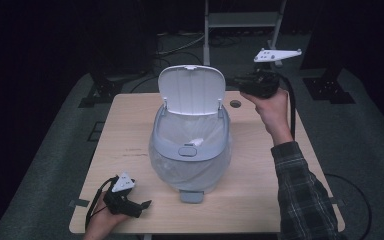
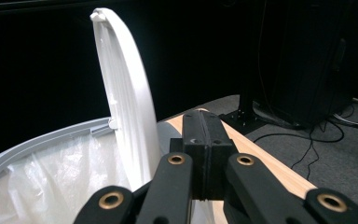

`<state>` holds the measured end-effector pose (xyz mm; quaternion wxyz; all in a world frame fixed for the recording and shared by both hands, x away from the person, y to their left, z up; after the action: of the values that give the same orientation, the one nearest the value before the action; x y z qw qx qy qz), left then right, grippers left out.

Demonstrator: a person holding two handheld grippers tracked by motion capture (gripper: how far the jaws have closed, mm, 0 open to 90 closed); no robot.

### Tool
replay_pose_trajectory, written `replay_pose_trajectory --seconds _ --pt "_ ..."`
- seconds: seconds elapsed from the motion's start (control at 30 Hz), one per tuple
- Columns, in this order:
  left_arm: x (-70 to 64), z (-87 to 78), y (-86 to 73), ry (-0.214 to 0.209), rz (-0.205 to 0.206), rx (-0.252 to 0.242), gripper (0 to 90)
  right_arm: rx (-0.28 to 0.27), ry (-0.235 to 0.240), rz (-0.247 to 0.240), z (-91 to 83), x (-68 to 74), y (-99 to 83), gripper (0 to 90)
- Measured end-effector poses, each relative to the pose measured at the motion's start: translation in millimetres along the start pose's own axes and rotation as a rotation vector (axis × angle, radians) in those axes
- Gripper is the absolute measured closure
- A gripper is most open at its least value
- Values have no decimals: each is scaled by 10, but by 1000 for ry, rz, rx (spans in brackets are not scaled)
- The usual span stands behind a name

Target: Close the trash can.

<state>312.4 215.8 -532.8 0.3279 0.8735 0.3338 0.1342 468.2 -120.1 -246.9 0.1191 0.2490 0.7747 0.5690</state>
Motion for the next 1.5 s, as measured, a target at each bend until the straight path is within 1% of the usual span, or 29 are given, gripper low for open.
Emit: replay_pose_trajectory --seconds 0.13,0.2,0.27,0.43,0.6,0.73,0.97,1.1,1.3,1.37,1.5 --pt "0 0 0 0 0 0 0 1 14 -5 72 7 44 897" --pt "0 0 0 0 0 0 0 1 31 -12 91 34 64 897" --pt "-1 0 0 0 0 0 0 -1 36 -22 90 57 72 898" --pt "-1 0 0 0 0 0 0 -5 99 -34 55 118 58 898" --pt "-2 -1 -1 -2 1 1 0 -2 135 -59 21 244 31 898" --pt "-2 -1 -1 -2 1 1 0 4 157 -68 -10 339 -24 897" --pt "-2 -1 -1 -2 1 1 0 23 167 -85 -59 488 -121 897" --pt "-2 -1 -1 -2 1 1 0 20 190 -88 -93 567 -154 898" --pt "-2 -1 -1 -2 1 1 0 42 214 -103 -77 699 -230 897" --pt "-2 0 0 -1 1 0 0 49 227 -102 -68 755 -249 897" --pt "-2 0 0 -1 1 0 0 67 238 -112 -44 865 -283 897"
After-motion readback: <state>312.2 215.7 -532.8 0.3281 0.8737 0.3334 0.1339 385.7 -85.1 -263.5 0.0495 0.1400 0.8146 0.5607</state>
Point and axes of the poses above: each handheld gripper's, and its own axes: z roughly forward along the jaws, y roughly out of its top, x roughly to its left, the point moved 7 cm from there along z, roughly forward along the jaws, and after that the axes turned 4 degrees about x, right-handed, at the moved point
